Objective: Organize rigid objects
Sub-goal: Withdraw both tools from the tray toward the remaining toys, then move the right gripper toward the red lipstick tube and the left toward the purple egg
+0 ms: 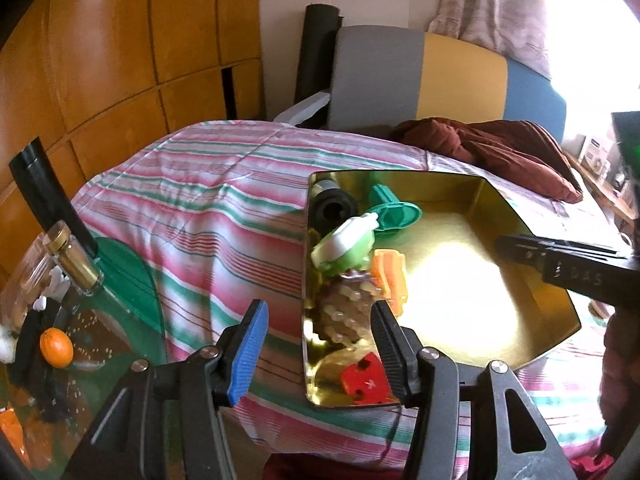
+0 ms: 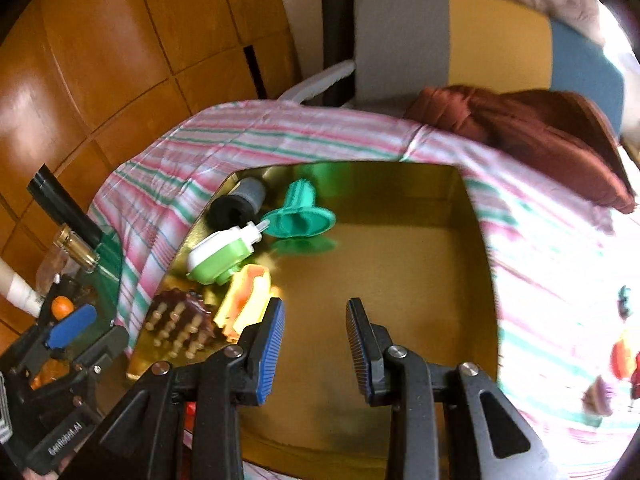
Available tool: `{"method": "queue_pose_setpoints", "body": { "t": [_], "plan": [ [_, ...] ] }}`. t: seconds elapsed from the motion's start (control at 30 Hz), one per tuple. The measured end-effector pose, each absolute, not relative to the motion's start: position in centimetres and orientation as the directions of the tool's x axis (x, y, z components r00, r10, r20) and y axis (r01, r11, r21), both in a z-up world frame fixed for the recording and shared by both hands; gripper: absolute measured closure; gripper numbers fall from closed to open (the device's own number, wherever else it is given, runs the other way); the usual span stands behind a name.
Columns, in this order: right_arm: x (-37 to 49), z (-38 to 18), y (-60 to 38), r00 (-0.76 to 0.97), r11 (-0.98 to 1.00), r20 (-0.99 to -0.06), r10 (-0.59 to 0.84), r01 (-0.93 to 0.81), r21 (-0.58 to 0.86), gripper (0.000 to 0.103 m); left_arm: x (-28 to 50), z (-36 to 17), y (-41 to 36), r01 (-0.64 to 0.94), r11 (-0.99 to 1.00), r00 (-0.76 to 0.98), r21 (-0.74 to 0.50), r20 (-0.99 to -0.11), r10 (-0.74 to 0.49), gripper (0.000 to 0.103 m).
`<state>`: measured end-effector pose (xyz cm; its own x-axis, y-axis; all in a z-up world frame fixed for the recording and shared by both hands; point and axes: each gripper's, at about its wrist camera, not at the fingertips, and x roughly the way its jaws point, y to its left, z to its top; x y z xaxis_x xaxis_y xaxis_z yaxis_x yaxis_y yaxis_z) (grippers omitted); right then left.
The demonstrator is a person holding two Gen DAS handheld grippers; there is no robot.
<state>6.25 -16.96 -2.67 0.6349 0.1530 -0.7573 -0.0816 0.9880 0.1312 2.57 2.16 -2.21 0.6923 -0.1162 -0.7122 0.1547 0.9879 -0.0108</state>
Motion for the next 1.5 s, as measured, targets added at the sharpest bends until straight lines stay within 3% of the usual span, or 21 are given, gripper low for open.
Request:
{"method": "queue_pose_setpoints", "body": {
  "t": [0.5,1.17,1.33,1.5],
  "plan": [
    [0.3,-0.1,-28.3,0.725,0.989,-0.687,-0.041,0.126,0.073,0.072,1.8,-1.4,-1.9,0.25,0.968,0.691,0.031,-0.706,-0.155,0.048],
    [-7.3,-0.6,-50.0,0.618,0.808,-0.671,-0.41,0.588,0.047,0.072,1.0,-0.1,-10.5,0.464,0.884,0.634,0.056,-0.718,-0.287,0.042],
    [-9.9,-2.9,-54.7,0.567,0.711,-0.686,-0.456,0.695,0.102,0.072,0.1,0.3,-14.9,0.564,0.822,0.601,0.071,-0.718,-0.35,0.042],
    [-11.4,-4.3,-57.8,0.533,0.61,-0.739,-0.412,0.764,0.212,0.072,-0.7,-0.2,-20.2,0.659,0.75,0.536,0.066,-0.741,-0.406,0.041]
  ]
}}
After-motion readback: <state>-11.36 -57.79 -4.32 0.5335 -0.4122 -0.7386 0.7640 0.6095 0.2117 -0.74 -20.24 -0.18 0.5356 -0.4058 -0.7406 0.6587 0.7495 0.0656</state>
